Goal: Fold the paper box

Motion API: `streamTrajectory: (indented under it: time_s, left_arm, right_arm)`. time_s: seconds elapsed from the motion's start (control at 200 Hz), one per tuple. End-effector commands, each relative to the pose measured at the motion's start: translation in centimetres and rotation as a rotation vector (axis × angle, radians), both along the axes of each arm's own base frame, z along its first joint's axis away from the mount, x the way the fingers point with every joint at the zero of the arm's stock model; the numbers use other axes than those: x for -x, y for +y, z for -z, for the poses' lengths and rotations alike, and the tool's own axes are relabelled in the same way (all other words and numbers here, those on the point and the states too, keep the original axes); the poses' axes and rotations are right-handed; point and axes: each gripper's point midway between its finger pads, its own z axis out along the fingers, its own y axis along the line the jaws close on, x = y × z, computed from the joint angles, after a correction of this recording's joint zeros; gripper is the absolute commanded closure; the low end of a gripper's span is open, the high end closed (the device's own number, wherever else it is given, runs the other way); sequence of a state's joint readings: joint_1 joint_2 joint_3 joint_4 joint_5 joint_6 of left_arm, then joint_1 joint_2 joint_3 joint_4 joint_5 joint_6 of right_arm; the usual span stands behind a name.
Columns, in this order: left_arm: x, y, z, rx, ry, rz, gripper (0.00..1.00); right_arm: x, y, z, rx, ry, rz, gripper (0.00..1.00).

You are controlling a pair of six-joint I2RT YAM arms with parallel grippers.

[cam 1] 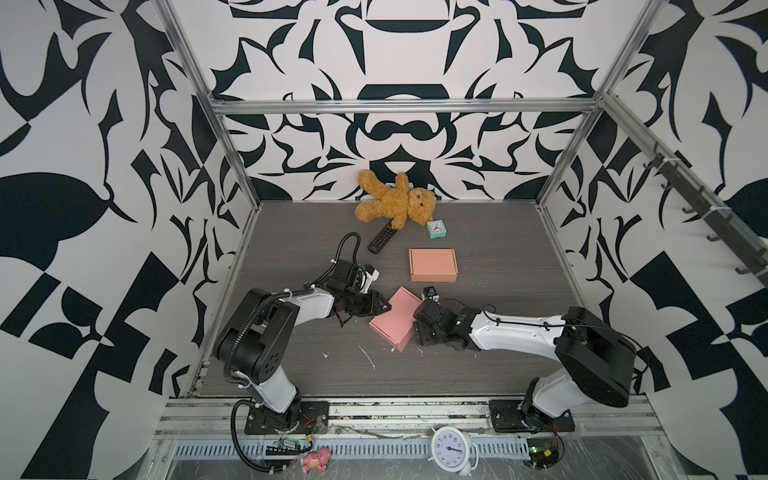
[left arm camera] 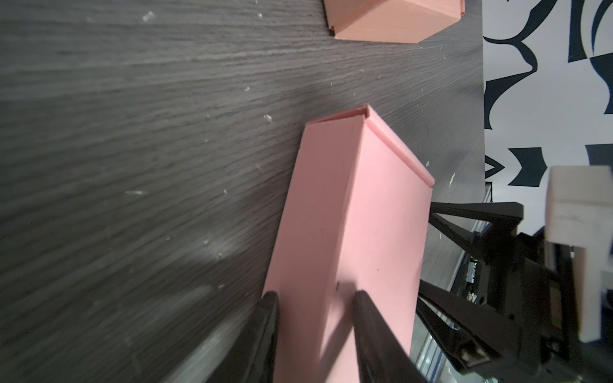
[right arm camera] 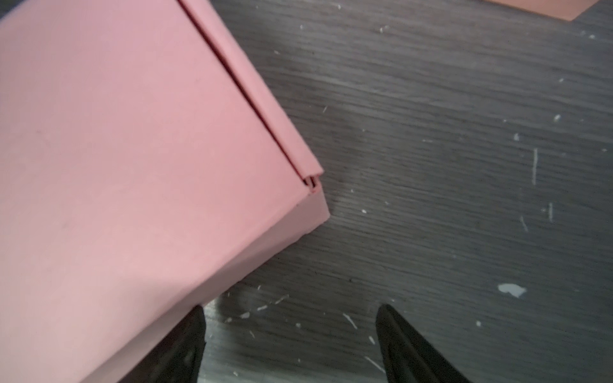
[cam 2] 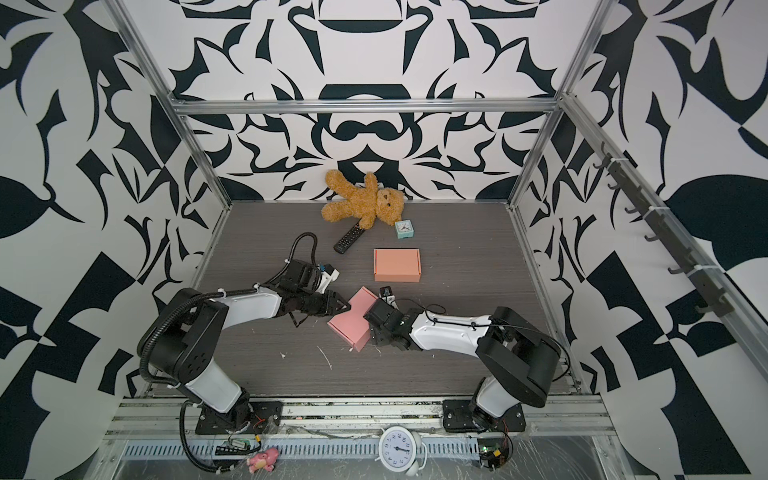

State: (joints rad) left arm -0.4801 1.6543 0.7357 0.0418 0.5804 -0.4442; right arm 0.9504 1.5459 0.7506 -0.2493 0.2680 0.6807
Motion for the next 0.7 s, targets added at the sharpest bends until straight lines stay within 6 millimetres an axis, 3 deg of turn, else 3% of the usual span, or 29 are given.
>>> streamTrajectory:
  time_s: [0.0,0.27,0.695]
  left_arm:
    - [2.3,-0.7,-0.2,0.029,0.061,0.046,0.6]
    - [2.9,-0.6,-0.5,0.037,0.064,0.044,0.6]
    - [2.5,0.7,-0.6,0.022,0.055,0.003,0.61]
  right_arm:
    - [-1.5,2.6,-1.8,-0.096,-0.044,-0.004,0.18]
    - [-1.6,4.1,-2.5,-0.15,-0.042,-0.034,0.19]
    - [-0.7,1.3,-1.6,-0.108,-0.049,-0.002,0.19]
